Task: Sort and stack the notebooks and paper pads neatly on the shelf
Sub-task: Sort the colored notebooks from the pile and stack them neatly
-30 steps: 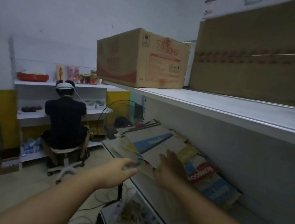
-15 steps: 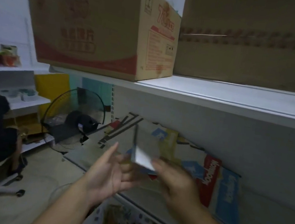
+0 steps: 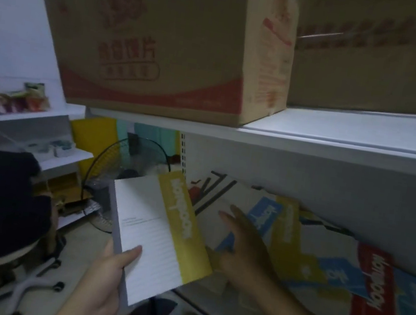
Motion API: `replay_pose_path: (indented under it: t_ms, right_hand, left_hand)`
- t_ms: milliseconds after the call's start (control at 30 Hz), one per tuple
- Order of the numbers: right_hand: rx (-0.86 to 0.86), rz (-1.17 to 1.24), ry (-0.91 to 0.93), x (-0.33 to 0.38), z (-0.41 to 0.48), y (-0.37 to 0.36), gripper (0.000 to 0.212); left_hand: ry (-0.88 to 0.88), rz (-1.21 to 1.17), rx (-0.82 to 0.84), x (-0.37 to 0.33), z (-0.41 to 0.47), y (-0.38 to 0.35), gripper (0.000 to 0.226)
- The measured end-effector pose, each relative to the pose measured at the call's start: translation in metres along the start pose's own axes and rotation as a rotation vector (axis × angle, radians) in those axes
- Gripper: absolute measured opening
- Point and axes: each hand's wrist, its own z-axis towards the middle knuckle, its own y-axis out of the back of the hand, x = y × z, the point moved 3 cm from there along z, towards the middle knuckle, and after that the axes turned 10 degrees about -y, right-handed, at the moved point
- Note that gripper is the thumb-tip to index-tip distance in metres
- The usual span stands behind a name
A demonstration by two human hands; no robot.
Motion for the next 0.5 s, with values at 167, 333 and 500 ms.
replay_pose_path:
  t_ms: [167,333,500]
  right_hand:
    - [0.078,-0.443,-0.078,0.007,0.022,-0.019,0.073]
    - [0.062,-0.43,-0.119,0.009,0.021,-0.025,0.058]
    - [-0.378,0.123,-0.064,0.02,0.005,-0.018,0.034]
  left_hand:
    - [0.005,0.002,0.049,-0.012,0.022,0.025,0.042]
    - [0.018,0.003,0.173,-0.021,0.07,0.045,0.043]
    - [0.015,0.018,0.265,-0.028,0.109,0.051,0.05]
